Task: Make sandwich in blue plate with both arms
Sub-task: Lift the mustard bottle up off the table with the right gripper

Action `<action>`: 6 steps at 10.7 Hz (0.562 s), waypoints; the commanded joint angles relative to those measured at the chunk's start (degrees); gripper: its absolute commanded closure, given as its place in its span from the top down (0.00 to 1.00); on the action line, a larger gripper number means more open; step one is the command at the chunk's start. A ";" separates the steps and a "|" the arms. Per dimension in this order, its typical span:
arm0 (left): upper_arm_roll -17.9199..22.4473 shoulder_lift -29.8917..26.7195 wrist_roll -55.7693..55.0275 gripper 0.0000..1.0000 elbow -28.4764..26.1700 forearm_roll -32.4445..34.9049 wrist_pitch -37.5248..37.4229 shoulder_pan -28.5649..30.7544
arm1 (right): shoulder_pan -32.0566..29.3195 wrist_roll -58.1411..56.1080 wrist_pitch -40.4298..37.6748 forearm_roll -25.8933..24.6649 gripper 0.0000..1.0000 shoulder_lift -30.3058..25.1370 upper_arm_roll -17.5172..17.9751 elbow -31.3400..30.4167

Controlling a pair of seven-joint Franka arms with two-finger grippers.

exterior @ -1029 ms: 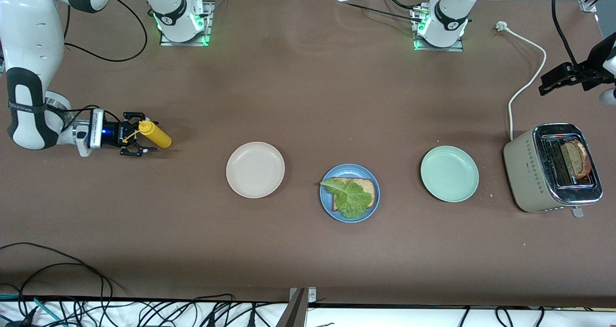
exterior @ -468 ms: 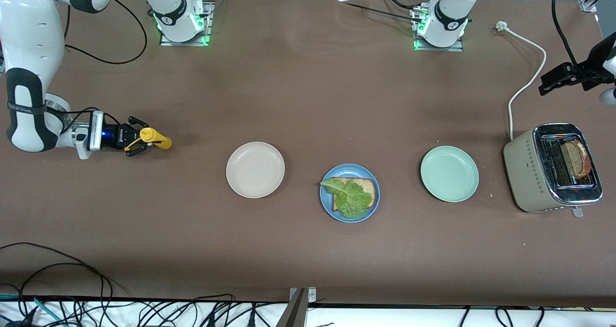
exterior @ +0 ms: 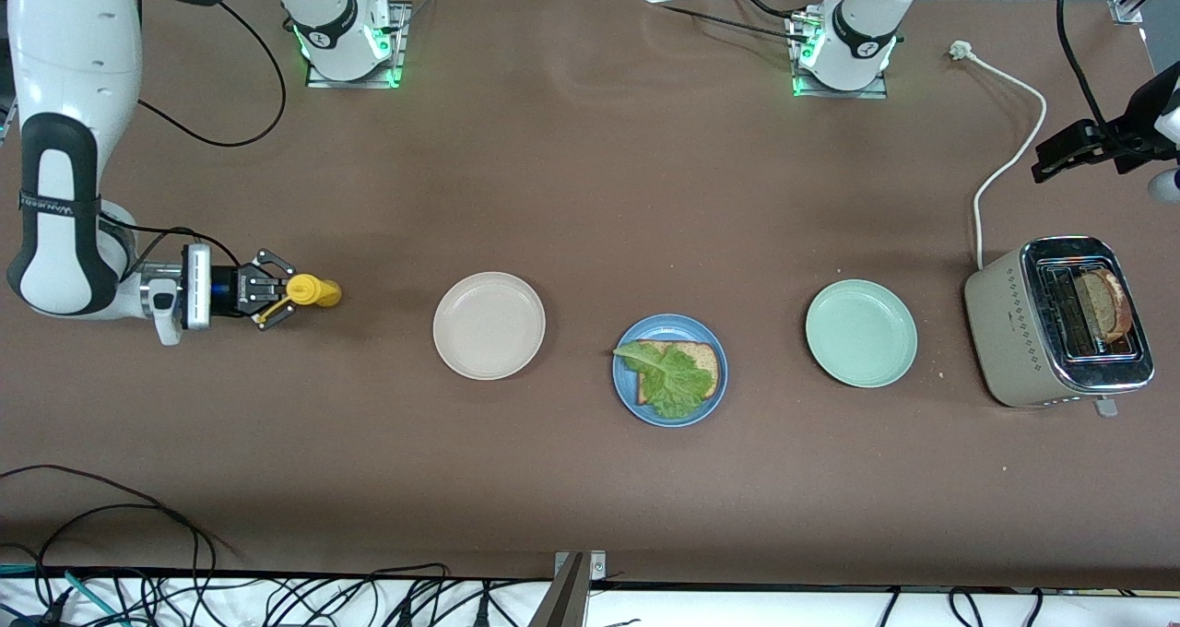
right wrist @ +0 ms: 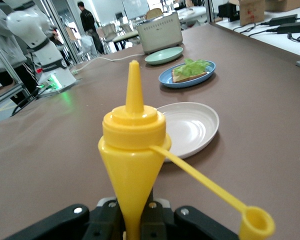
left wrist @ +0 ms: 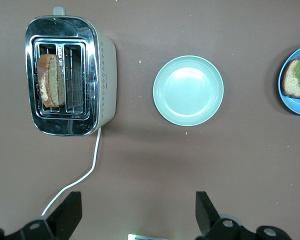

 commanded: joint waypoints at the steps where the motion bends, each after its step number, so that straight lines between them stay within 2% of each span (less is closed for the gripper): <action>1: 0.05 0.30 -0.08 1.00 1.30 -0.73 -1.21 0.02 | 7.96 11.28 9.24 -0.05 0.13 -6.60 -0.66 1.10; 4: 0.05 0.30 0.01 1.00 1.30 -0.73 -1.30 0.11 | 15.79 23.49 20.14 -4.69 0.13 -6.96 -0.93 7.50; 6: 0.05 0.30 0.01 1.00 1.30 -0.65 -1.30 -0.07 | 20.62 32.27 25.24 -11.43 0.13 -6.96 -0.93 12.94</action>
